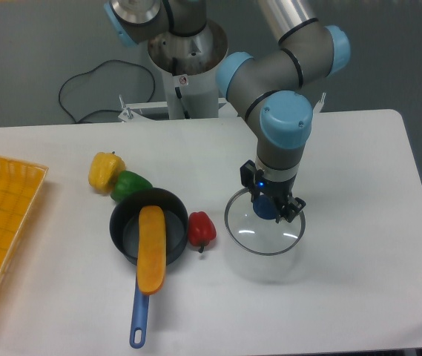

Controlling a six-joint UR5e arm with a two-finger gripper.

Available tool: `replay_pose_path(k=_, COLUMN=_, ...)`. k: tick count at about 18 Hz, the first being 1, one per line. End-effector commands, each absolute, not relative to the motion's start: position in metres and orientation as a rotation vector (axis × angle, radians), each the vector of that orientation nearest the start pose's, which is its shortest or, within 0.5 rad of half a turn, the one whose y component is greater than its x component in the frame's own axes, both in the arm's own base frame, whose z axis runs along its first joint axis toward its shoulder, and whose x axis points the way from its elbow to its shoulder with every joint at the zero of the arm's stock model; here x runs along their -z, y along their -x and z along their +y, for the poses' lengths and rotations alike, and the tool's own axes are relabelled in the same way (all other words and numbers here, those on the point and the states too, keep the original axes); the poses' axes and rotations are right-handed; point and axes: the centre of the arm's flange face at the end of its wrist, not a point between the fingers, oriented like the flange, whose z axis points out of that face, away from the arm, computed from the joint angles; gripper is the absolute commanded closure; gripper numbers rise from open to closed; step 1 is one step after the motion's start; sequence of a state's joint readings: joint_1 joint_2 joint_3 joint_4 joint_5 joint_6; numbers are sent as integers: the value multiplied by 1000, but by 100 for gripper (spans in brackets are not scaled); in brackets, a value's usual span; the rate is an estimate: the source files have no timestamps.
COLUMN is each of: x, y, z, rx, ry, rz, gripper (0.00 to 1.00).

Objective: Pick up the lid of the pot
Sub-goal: 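Lift the glass lid up by its knob off the table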

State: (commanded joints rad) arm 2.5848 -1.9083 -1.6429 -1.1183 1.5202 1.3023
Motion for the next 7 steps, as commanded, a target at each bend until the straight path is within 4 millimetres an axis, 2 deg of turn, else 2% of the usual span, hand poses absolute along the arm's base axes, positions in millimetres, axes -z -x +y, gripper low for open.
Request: replay_pose_path(k=7, x=-312, y=442, z=434, rx=-28, ry=3044, rz=434, gripper=37)
